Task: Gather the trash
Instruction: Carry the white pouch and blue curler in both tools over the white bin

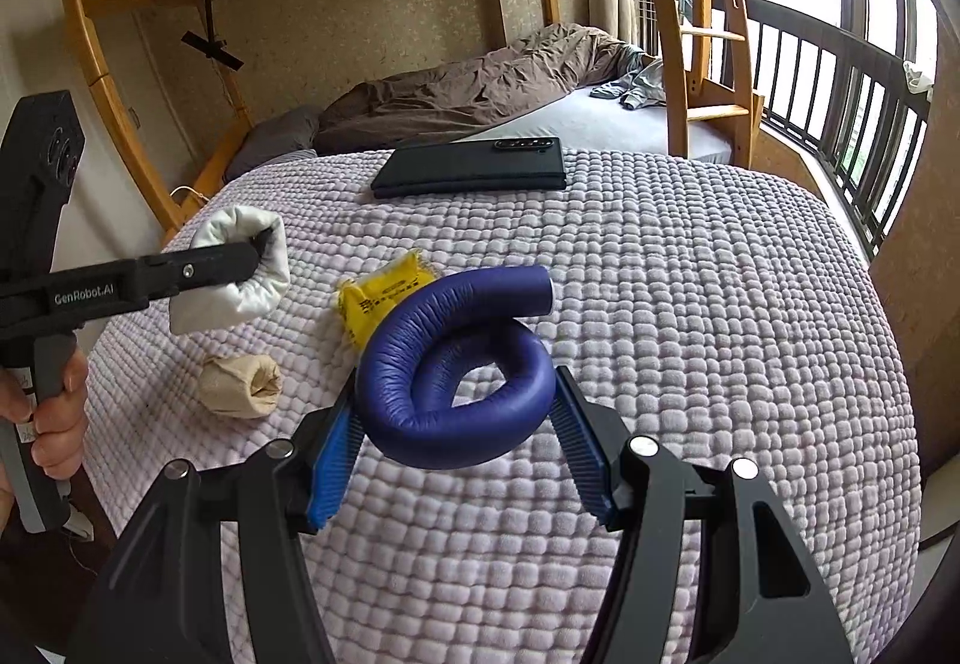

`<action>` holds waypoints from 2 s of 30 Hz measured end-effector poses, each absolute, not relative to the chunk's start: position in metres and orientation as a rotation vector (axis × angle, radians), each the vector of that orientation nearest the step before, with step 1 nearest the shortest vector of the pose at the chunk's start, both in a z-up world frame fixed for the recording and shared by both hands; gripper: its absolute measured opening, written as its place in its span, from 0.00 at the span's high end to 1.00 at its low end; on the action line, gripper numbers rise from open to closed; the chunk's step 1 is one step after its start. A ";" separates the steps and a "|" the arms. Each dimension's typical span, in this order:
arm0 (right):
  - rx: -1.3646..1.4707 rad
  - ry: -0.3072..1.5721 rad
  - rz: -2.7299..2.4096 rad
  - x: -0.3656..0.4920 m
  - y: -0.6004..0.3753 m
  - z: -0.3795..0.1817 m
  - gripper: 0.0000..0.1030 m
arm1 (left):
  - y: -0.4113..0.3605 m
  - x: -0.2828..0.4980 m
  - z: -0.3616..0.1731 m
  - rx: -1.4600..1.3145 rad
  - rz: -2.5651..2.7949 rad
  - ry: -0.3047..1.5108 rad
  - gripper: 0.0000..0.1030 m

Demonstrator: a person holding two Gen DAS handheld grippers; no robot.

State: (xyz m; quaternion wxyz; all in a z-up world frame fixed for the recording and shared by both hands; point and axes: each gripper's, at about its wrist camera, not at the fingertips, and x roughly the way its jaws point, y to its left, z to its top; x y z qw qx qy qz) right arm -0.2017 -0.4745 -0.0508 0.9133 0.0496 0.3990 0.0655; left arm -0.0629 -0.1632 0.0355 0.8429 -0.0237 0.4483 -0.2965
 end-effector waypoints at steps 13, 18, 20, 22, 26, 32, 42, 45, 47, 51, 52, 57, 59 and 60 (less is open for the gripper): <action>0.097 0.830 0.162 -0.231 -0.463 -0.046 0.42 | -0.150 -0.096 0.055 -0.011 -0.636 0.904 0.47; 0.107 0.833 0.170 -0.243 -0.460 -0.044 0.42 | -0.143 -0.114 0.060 0.017 -0.628 0.886 0.47; 0.107 0.833 0.175 -0.247 -0.458 -0.043 0.42 | -0.141 -0.119 0.061 0.017 -0.628 0.887 0.47; 0.106 0.834 0.178 -0.251 -0.456 -0.042 0.42 | -0.138 -0.124 0.060 0.017 -0.631 0.892 0.47; 0.108 0.836 0.181 -0.262 -0.453 -0.042 0.42 | -0.132 -0.133 0.058 0.020 -0.629 0.901 0.47; 0.110 0.838 0.180 -0.272 -0.451 -0.042 0.42 | -0.124 -0.147 0.059 0.013 -0.633 0.904 0.47; 0.115 0.850 0.198 -0.293 -0.441 -0.043 0.42 | -0.122 -0.174 0.055 0.037 -0.654 0.929 0.47; 0.115 0.859 0.201 -0.300 -0.438 -0.044 0.42 | -0.121 -0.184 0.050 0.037 -0.662 0.942 0.47; 0.119 0.862 0.204 -0.305 -0.437 -0.044 0.42 | -0.122 -0.189 0.047 0.044 -0.665 0.949 0.47; 0.118 0.864 0.210 -0.318 -0.433 -0.045 0.42 | -0.122 -0.198 0.044 0.054 -0.673 0.958 0.47; 0.117 0.865 0.211 -0.320 -0.432 -0.044 0.42 | -0.122 -0.201 0.043 0.057 -0.675 0.962 0.47; 0.113 0.871 0.220 -0.337 -0.426 -0.045 0.42 | -0.122 -0.214 0.037 0.076 -0.682 0.976 0.47; 0.115 0.875 0.219 -0.343 -0.425 -0.045 0.42 | -0.122 -0.220 0.035 0.084 -0.686 0.981 0.47; 0.117 0.877 0.219 -0.346 -0.425 -0.046 0.42 | -0.122 -0.222 0.034 0.087 -0.687 0.983 0.47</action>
